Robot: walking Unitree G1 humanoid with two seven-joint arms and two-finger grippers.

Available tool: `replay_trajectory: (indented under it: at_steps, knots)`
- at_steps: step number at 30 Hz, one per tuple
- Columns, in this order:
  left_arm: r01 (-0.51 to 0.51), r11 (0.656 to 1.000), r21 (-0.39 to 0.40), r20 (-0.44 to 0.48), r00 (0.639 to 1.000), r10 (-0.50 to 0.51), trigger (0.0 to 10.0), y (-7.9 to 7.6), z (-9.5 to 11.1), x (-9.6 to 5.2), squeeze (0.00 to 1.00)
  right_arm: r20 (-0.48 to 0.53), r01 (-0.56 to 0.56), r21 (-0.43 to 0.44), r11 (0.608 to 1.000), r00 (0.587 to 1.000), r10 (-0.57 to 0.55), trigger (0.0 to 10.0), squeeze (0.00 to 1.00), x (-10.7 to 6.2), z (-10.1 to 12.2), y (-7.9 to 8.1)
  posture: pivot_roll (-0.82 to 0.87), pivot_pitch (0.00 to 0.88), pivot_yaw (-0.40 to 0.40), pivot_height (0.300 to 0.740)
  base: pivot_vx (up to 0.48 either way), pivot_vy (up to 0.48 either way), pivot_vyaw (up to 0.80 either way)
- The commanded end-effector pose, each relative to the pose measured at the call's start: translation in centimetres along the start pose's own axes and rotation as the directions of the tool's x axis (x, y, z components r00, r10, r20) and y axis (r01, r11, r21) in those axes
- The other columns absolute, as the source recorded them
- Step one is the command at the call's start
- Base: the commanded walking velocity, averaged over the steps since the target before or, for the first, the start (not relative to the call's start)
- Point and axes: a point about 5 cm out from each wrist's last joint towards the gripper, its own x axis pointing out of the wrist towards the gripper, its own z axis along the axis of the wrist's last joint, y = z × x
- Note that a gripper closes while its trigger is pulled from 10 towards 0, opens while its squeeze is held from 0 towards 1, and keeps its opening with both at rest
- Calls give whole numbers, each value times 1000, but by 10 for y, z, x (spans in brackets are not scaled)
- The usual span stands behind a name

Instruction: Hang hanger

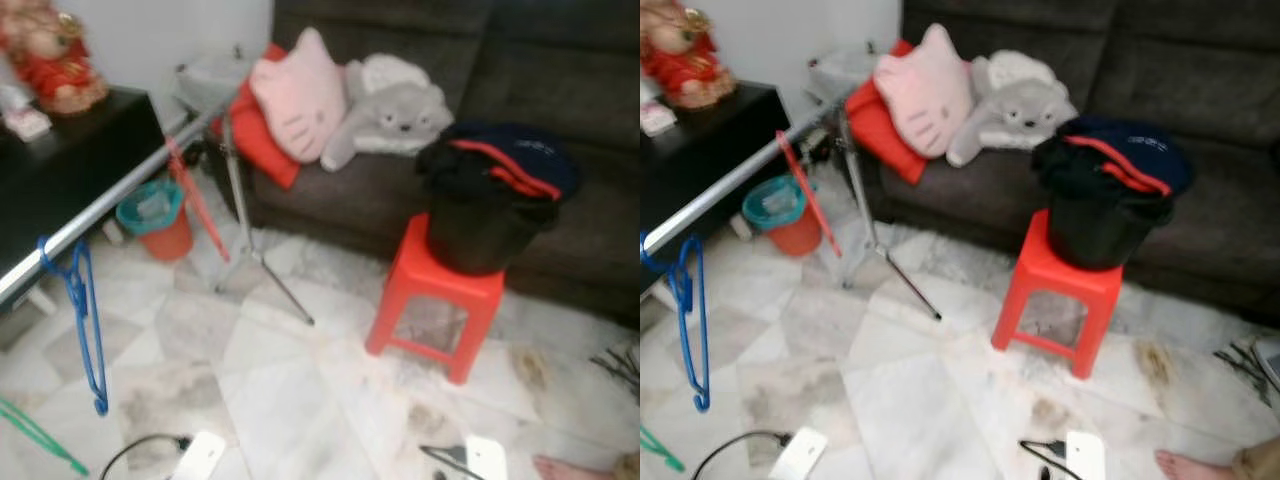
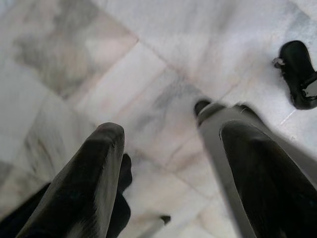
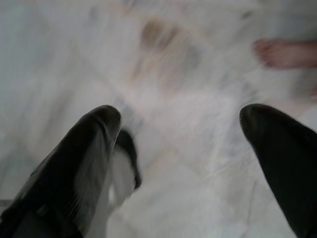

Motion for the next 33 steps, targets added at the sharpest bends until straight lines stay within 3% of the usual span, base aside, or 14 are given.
replay_trajectory:
  at_steps: [1, 7, 19, 24, 28, 33]
  knots:
    - [-14, 1000, -1, -43, 999, 14, 10000, 7, -12, -2, 0, -30, -14, 14, 1000, 999, 15, 10000, 0, -2, -10, 8, -146, 0, 43, 740, 0, 0, -663]
    - [-15, 999, 28, -59, 998, 17, 10000, 10, -16, -3, 0, -33, -16, 38, 999, 999, 17, 10000, 0, -2, -13, 12, -144, 0, 68, 740, 0, 0, -655]
    - [-58, 998, -9, -92, 994, 57, 10000, 19, -34, -6, 0, -38, -45, 53, 998, 998, 47, 10000, 0, -7, -26, 27, -175, 0, 135, 740, 0, 0, 0]
    - [-62, 998, -8, -93, 994, 61, 10000, 19, -37, -7, 0, -17, -56, 44, 997, 998, 57, 10000, 0, -6, -23, 28, -194, 0, 126, 740, 0, 0, 0]
    - [-63, 998, -3, -76, 995, 63, 10000, 17, -35, -6, 0, 26, -78, -13, 997, 997, 79, 10000, 0, -4, -11, 27, -241, 0, 91, 740, 0, 0, 0]
    - [-37, 999, -11, -55, 998, 37, 10000, 8, -32, -4, 0, 51, -54, -27, 998, 997, 55, 10000, 0, -2, -3, 14, -250, 0, 57, 740, 0, 0, 0]
